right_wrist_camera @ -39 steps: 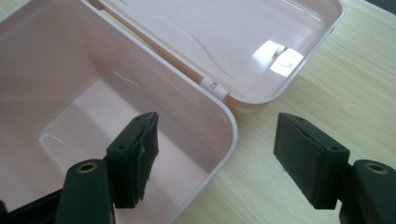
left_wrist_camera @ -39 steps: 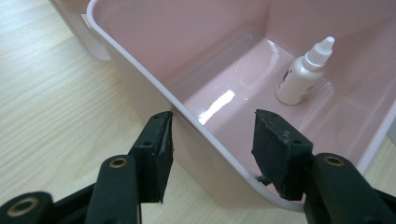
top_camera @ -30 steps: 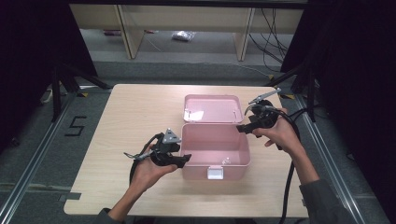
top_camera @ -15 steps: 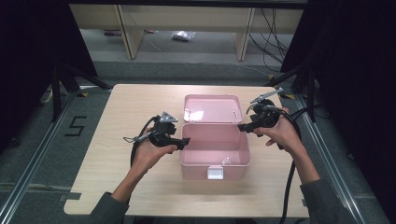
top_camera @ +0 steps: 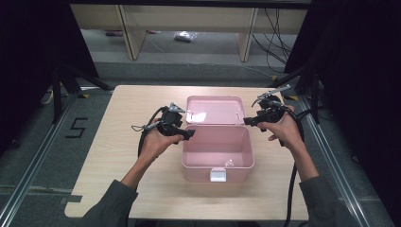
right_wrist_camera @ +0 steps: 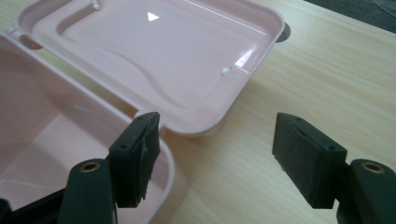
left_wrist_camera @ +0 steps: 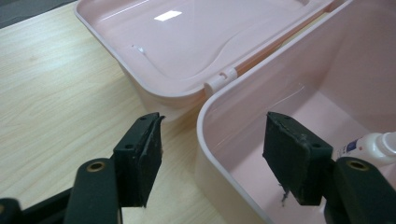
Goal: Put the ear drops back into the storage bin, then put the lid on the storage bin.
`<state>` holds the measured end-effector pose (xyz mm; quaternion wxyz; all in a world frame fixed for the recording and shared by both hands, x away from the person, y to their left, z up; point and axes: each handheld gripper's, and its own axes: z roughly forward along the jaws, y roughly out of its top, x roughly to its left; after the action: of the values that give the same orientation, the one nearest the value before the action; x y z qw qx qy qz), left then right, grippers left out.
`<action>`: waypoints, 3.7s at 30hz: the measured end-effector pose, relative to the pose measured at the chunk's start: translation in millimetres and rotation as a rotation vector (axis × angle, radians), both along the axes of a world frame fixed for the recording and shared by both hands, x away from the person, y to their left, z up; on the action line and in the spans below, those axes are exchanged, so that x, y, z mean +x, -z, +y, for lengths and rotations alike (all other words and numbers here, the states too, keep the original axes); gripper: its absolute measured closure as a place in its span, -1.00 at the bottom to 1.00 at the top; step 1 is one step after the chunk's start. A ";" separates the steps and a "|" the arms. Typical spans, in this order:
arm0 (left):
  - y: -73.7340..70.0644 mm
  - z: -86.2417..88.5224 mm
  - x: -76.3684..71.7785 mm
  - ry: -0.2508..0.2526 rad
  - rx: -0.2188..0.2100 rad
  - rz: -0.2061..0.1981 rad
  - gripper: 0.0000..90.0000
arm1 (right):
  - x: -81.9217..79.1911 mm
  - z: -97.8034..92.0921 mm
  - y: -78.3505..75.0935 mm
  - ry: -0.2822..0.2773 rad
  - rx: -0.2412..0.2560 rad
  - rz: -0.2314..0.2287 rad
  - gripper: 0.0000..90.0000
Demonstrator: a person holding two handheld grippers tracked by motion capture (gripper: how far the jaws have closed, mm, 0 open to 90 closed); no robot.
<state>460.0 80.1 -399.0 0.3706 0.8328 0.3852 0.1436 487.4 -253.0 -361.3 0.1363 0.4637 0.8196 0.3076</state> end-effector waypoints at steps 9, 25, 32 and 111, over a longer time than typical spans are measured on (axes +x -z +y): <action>7.8 -1.8 7.8 0.044 0.024 0.044 0.11 | 21.2 -1.4 6.1 0.049 -0.001 -0.007 -0.25; 8.9 -9.5 18.5 0.114 0.048 0.032 0.43 | 36.3 6.9 16.5 0.075 0.031 -0.008 -0.22; 10.0 -10.5 17.4 0.107 0.067 0.003 0.64 | 42.3 7.0 20.4 0.089 0.029 0.006 -0.21; 11.4 -11.9 18.2 0.146 0.103 -0.047 0.68 | 94.5 42.0 34.7 0.259 -0.133 -0.100 1.00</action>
<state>478.3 68.2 -410.4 0.3459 0.8731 0.3066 0.1554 581.9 -211.0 -395.9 0.2456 0.5396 0.7638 0.2552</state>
